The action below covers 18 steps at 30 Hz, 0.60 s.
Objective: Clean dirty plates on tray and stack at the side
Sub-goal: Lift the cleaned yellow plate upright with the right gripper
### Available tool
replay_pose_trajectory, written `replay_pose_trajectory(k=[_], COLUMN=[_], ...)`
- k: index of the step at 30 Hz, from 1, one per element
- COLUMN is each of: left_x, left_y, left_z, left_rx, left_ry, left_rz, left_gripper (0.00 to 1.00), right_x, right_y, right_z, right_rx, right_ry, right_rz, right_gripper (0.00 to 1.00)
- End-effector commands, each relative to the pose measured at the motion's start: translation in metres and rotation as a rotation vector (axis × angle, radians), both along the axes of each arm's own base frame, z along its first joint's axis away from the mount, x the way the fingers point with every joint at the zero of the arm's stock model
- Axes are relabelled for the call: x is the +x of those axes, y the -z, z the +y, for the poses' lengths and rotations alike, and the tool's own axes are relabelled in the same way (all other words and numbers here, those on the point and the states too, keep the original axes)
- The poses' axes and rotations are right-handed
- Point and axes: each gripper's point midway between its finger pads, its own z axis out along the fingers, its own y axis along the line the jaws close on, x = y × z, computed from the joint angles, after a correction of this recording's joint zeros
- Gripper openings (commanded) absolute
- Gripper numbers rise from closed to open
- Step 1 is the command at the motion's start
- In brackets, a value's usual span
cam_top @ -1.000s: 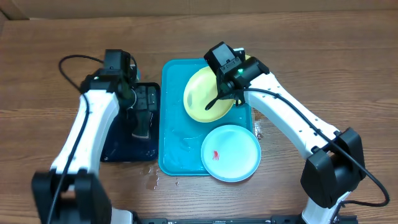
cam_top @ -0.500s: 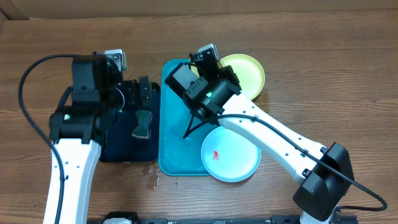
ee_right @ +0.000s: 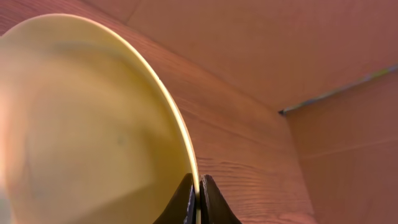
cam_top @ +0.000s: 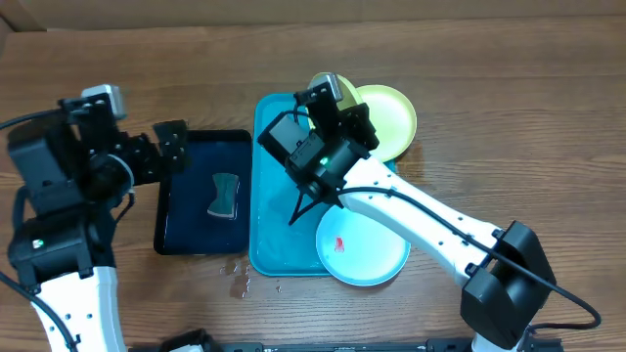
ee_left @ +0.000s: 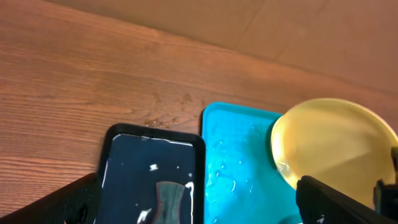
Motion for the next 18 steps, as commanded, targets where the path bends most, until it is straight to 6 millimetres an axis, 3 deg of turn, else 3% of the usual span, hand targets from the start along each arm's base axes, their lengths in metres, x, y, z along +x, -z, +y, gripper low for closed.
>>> replay_pose_trajectory(k=[1, 8, 18], left_x=[-0.004, -0.003, -0.003], left_y=[-0.013, -0.017, -0.017], left_z=[-0.009, -0.009, -0.008], left_rx=[-0.032, -0.018, 0.002], left_ry=[0.093, 0.115, 0.123], left_rz=[-0.058, -0.085, -0.090], left_gripper=[1.00, 1.00, 1.00], right_x=[-0.007, -0.011, -0.006], right_y=[-0.025, -0.008, -0.024], right_z=[-0.002, 0.005, 0.006], right_rx=[-0.031, -0.103, -0.160], right_ry=[0.014, -0.025, 0.001], right_rz=[-0.096, -0.092, -0.178], right_gripper=[0.04, 0.04, 0.04])
